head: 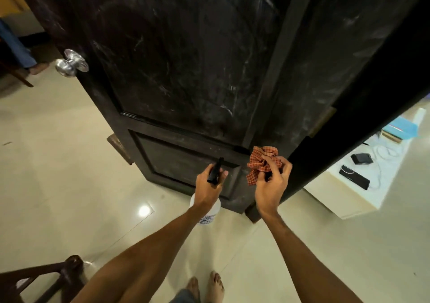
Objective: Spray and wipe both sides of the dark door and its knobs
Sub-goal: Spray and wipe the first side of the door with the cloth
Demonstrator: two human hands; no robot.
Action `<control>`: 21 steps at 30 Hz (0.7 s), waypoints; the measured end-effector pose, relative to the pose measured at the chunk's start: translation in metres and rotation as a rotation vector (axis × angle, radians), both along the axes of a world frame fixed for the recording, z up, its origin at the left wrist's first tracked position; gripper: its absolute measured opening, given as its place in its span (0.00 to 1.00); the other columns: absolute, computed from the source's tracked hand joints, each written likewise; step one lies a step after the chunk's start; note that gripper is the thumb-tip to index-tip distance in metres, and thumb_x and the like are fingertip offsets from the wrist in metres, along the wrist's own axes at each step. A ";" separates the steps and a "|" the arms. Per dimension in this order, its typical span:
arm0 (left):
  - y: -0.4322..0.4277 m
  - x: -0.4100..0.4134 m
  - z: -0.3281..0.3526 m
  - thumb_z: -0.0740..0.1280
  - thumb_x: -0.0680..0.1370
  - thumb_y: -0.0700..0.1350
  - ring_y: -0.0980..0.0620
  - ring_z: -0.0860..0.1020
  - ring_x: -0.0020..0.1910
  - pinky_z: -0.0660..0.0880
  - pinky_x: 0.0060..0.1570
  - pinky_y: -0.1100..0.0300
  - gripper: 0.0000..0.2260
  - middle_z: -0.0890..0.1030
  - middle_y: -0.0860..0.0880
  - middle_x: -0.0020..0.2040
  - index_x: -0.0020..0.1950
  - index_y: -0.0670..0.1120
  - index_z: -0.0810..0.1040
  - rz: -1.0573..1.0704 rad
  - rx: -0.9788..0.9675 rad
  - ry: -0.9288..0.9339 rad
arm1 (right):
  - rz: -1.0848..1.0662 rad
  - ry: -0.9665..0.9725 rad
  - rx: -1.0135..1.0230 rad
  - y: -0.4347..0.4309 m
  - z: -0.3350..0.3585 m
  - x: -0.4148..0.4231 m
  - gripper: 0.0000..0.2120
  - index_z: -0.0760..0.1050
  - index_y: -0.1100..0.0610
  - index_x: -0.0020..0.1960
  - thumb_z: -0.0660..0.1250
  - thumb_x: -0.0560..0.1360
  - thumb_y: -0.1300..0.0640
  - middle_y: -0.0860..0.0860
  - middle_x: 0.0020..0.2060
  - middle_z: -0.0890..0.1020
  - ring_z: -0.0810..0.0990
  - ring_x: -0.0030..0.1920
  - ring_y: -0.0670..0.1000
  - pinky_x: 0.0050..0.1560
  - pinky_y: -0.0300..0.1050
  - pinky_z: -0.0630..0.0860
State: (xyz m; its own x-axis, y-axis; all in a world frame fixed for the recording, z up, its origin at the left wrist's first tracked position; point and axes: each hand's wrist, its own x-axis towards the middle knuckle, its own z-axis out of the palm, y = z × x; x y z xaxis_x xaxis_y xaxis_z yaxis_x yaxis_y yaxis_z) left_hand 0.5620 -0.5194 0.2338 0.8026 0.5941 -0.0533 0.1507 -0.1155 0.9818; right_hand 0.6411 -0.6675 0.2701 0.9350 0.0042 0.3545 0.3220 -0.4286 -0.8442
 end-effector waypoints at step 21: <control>-0.062 0.013 0.002 0.74 0.78 0.48 0.56 0.84 0.44 0.82 0.50 0.59 0.10 0.84 0.54 0.43 0.56 0.45 0.81 0.040 -0.046 -0.060 | 0.224 -0.622 -0.482 -0.068 0.052 0.075 0.20 0.78 0.59 0.69 0.65 0.78 0.65 0.59 0.72 0.63 0.65 0.73 0.64 0.73 0.54 0.67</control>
State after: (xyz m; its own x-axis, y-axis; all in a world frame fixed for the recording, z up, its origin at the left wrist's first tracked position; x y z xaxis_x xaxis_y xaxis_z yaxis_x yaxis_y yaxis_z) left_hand 0.5748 -0.5818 0.2360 0.7811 0.6235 -0.0336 0.0949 -0.0655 0.9933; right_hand 0.7161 -0.7359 0.3218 0.5272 0.4522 0.7195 0.7917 -0.5689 -0.2226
